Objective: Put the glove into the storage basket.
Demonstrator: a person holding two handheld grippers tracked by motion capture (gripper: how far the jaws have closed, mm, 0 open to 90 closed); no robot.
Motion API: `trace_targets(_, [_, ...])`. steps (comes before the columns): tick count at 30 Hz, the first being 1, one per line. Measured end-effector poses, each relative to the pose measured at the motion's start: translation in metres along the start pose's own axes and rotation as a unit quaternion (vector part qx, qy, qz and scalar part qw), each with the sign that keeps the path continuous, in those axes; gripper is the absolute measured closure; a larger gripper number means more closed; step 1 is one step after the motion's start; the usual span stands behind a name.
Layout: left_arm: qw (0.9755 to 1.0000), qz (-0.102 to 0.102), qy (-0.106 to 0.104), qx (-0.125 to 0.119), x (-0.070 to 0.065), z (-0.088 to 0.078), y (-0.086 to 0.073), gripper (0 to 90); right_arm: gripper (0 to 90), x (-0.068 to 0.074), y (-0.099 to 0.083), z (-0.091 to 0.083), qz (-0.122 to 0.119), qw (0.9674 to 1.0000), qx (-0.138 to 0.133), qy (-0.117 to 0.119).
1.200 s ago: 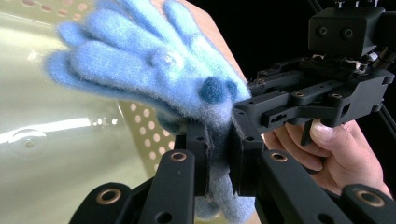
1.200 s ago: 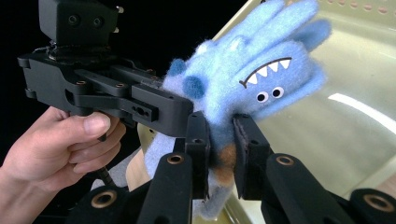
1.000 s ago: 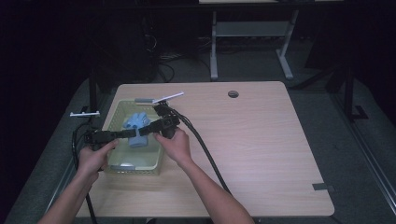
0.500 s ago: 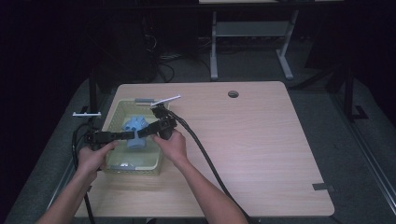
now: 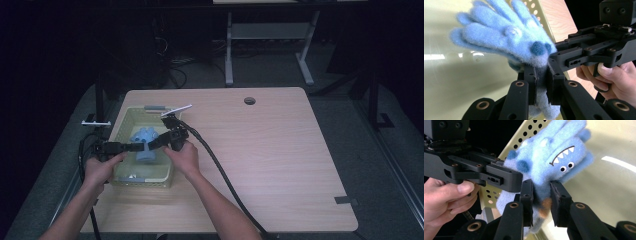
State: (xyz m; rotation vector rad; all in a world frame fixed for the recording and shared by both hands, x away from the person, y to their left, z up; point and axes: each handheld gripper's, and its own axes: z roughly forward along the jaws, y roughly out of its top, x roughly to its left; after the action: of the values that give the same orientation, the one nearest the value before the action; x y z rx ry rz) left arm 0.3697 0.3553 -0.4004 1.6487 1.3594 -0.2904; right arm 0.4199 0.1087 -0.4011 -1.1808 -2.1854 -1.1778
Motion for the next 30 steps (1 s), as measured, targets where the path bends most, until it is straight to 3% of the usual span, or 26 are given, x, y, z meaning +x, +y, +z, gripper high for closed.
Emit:
trace_targets(9, [0.9999, 0.001, 0.012, 0.006, 0.0, 0.003, 0.0, 80.8, 69.8, -0.002, -0.003, -0.002, -0.001, 0.9998, -0.001, -0.019])
trace_targets(13, [0.9996, 0.0, 0.028, 0.0, -0.001, 0.004, 0.001, 81.0, 69.8, -0.005, -0.006, -0.008, 0.004, 0.9995, -0.009, -0.028])
trace_targets(17, [0.9987, 0.005, 0.05, 0.012, -0.002, 0.006, 0.004, 81.1, 70.0, -0.006, -0.008, -0.016, 0.004, 0.9995, -0.016, -0.029])
trace_targets(26, [0.9915, 0.026, 0.118, 0.05, -0.009, 0.023, 0.007, 80.8, 70.2, -0.002, -0.01, -0.025, -0.001, 0.9994, -0.026, -0.022])
trace_targets(29, [0.9858, 0.039, 0.146, 0.073, -0.007, 0.028, 0.007, 80.5, 69.9, -0.002, -0.011, -0.027, -0.002, 0.9994, -0.029, -0.019])
trace_targets(30, [0.985, 0.039, 0.149, 0.077, -0.007, 0.03, 0.007, 80.4, 69.8, -0.002, -0.011, -0.028, -0.003, 0.9994, -0.029, -0.019])
